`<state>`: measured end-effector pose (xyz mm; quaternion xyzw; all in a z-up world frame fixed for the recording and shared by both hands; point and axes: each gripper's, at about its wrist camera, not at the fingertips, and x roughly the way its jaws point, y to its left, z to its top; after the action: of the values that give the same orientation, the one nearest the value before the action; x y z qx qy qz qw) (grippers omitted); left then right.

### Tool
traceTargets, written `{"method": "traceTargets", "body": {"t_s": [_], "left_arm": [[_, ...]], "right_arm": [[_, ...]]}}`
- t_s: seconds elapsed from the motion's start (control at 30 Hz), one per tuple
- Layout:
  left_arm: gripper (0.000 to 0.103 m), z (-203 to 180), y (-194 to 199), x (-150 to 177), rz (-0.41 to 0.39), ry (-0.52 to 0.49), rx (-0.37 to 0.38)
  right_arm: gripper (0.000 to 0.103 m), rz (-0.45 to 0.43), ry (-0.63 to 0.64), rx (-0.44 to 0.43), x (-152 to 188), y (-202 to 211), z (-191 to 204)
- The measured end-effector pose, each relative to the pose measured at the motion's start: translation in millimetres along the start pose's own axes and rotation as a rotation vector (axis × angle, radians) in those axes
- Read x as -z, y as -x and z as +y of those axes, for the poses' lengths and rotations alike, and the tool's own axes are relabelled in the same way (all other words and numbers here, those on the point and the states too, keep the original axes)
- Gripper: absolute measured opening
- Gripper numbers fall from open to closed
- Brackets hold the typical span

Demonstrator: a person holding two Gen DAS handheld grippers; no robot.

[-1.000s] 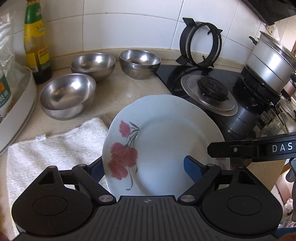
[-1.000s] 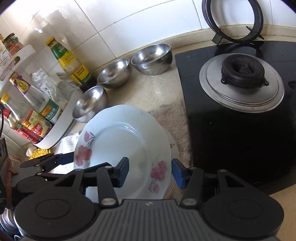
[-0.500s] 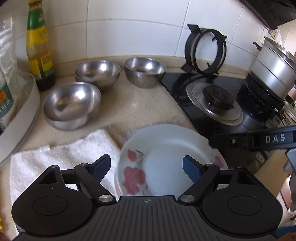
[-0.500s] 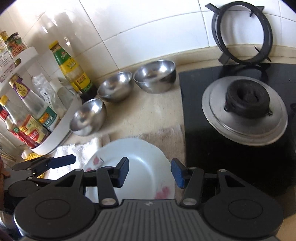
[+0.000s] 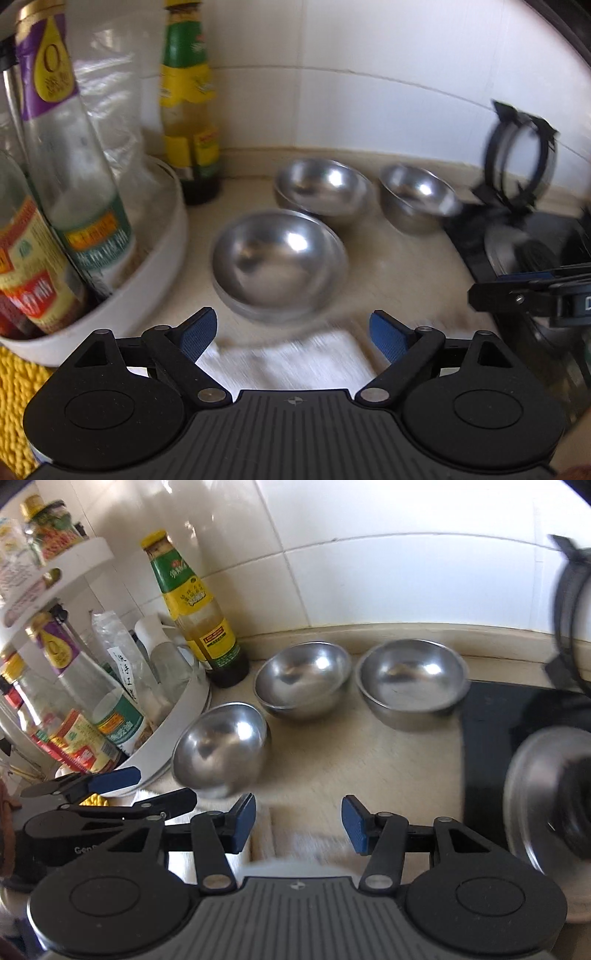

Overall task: Organize plates and bowls
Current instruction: 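Open both grippers and move them toward the steel bowls, then grasp the rim of the nearest steel bowl with both grippers and lift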

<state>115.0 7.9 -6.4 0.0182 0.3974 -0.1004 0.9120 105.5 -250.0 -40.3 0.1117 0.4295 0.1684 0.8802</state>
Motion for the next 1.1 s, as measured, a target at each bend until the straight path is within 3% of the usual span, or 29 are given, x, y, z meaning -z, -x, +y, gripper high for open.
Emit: {"method": "traceTargets", "body": {"t_s": [0.13, 0.37, 0.57, 0.63, 0.77, 1.1], "left_arm": [[0.093, 10.3, -19.8, -11.0, 0.026, 0.064, -0.051], [0.091, 18.7, -50.7, -19.3, 0.062, 0.113, -0.051], [0.078, 23.1, -73.8, -19.5, 0.105, 0.114, -0.036], [0.072, 25.4, -78.8, -18.7, 0.114, 0.115, -0.036], [0.07, 26.4, -80.2, -16.7, 0.115, 0.113, -0.029], [0.07, 0.1, -67.8, -14.5, 0.11, 0.059, 0.052]], "right_arm": [[0.056, 0.043, 0.029, 0.0, -23.4, -36.1, 7.3], [0.055, 0.125, 0.01, -0.077, -45.7, -88.6, 6.1], [0.048, 0.205, -0.046, -0.142, -44.9, -120.4, -0.3], [0.045, 0.218, -0.072, -0.177, -43.2, -122.0, -4.3], [0.041, 0.216, -0.086, -0.215, -41.0, -116.0, -5.8], [0.041, 0.192, -0.125, -0.185, -28.9, -67.8, -24.9]]}}
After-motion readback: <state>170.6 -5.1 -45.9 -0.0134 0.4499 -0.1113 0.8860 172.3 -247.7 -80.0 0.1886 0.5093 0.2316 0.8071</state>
